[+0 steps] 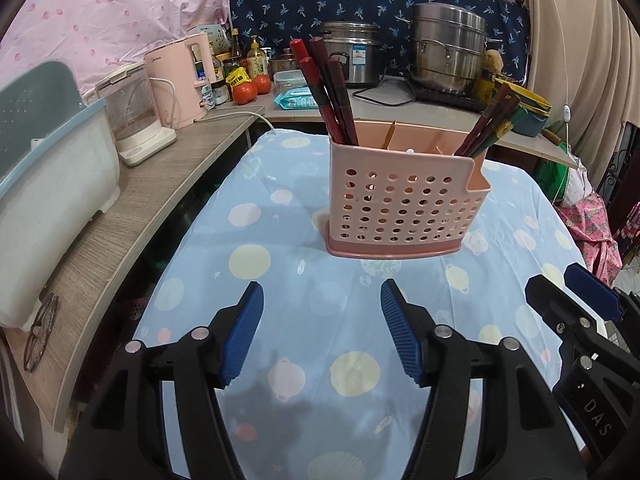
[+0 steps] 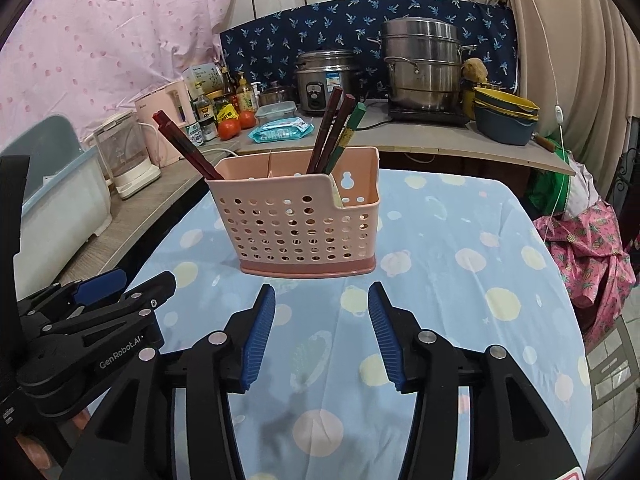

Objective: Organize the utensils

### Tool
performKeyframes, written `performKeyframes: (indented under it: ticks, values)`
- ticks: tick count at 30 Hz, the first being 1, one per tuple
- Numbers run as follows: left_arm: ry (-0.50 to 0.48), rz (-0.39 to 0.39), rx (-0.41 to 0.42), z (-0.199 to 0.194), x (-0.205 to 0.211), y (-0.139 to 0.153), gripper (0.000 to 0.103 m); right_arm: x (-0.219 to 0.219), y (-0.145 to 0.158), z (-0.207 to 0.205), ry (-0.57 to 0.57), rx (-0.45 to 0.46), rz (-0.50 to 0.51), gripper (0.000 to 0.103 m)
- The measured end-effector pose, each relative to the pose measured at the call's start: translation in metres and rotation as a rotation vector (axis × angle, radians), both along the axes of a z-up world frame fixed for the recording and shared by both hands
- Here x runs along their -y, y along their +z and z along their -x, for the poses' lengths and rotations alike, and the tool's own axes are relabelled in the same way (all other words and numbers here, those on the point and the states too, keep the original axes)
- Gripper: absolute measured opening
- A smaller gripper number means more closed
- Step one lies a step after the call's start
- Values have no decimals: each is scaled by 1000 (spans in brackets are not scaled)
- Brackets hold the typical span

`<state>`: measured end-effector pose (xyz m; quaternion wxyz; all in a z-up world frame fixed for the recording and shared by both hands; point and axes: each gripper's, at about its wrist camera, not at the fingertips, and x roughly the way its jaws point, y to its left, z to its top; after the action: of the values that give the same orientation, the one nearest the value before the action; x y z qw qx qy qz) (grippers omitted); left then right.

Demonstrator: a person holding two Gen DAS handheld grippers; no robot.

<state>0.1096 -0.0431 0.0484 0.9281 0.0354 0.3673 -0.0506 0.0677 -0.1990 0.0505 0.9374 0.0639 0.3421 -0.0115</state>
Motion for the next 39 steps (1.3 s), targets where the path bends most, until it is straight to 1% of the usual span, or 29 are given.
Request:
performKeyframes:
  ticks: [3,5,6,12,13,14,17,22,24,25,26,31,32,34,35,39]
  values:
    - [-2,1,-8,1,0,-3,61,0,-3,1,-3,-6,8,50]
    - [-1,1,-13,1,0,-5,66,-1,-5,2,1,-9,3,53]
    - [-1,1,-15,2,0,-5,67,0,-6,3,3,-11,-3,54]
    - [-6,2,-23,4,1,-10,77,2,-12,5,15,-27,-33,56]
    - [-6,1,-24,4,1,-11,80,3,-13,6,12,-27,-35,57]
    - [-7,1,-24,4,1,-11,82,4,-13,7,8,-26,-36,60]
    - [-5,-2,-25,5,2,-12,84,5,-13,9,-3,-22,-36,70]
    - [3,-4,-27,6,0,-14,84,5,-13,10,-13,-19,-20,75]
    - [8,-4,-27,6,-1,-14,86,5,-13,10,-15,-19,-13,81]
    - [9,-5,-27,5,-2,-14,89,6,-13,11,-17,-20,-12,83]
    - [13,-7,-23,6,-2,-14,91,6,-13,11,-17,-20,-12,84]
    - [13,-21,-17,7,-3,-14,94,8,-15,12,-21,-28,-13,86]
    - [14,-22,-19,7,-3,-15,95,9,-15,13,-26,-26,-12,88]
    - [11,-16,-22,7,-4,-15,95,12,-16,13,-32,-29,-16,95]
    - [11,-17,-24,7,-3,-16,95,13,-17,13,-35,-29,-16,96]
    - [10,-19,-25,7,-3,-17,95,16,-19,15,-45,-37,-11,96]
